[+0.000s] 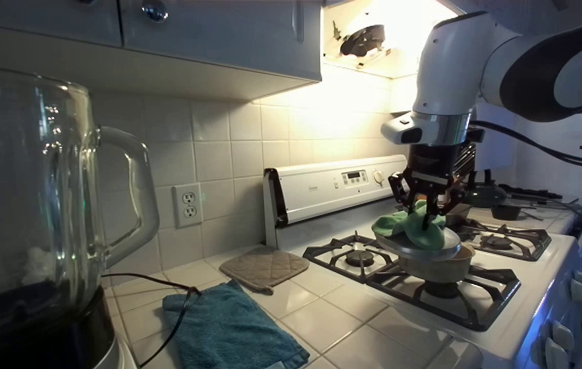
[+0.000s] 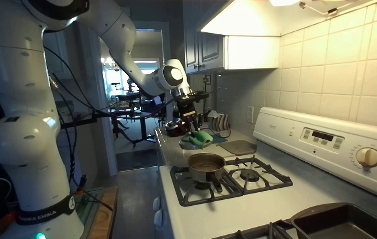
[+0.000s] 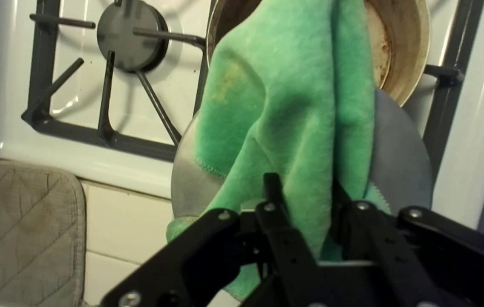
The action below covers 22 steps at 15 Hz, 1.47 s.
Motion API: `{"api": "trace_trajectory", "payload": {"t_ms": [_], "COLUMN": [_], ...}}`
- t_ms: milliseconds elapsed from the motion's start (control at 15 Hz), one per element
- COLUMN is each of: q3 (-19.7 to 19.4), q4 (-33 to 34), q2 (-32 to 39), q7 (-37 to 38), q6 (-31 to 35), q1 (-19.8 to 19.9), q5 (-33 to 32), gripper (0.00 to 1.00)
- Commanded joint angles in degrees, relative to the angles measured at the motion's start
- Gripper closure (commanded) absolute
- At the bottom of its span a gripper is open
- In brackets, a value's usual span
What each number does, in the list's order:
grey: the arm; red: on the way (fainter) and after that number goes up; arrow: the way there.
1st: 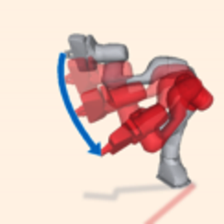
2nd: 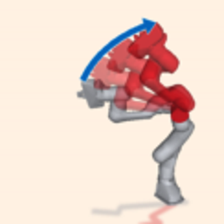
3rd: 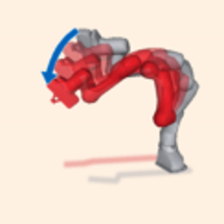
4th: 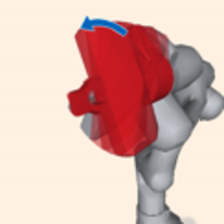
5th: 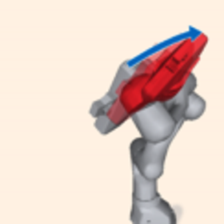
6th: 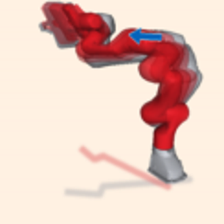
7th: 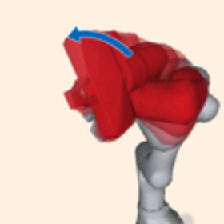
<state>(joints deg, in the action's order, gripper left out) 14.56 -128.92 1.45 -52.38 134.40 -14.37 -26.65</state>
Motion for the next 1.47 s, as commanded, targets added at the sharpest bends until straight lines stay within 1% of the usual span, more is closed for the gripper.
{"api": "trace_trajectory", "payload": {"t_ms": [0, 267, 800, 1000, 1267, 1400], "q3": [1.11, 2.27, 5.09, 5.59, 5.35, 5.44], "q4": [3.2, 5.98, 10.93, 12.26, 13.93, 14.61], "q2": [3.32, 7.27, 14.4, 16.79, 20.01, 21.68], "q7": [-6.58, -12.03, -17.92, -18.25, -17.65, -18.04], "q6": [0.56, 0.91, 0.29, 1.07, 2.79, 5.38], "q1": [-0.84, -1.21, -3.13, -4.32, -6.04, -6.15], "q5": [2.34, 3.53, 3.03, 1.94, 0.01, 0.47], "gripper": [0.93, 0.93, 0.93, 0.93, 0.93, 0.93]}}
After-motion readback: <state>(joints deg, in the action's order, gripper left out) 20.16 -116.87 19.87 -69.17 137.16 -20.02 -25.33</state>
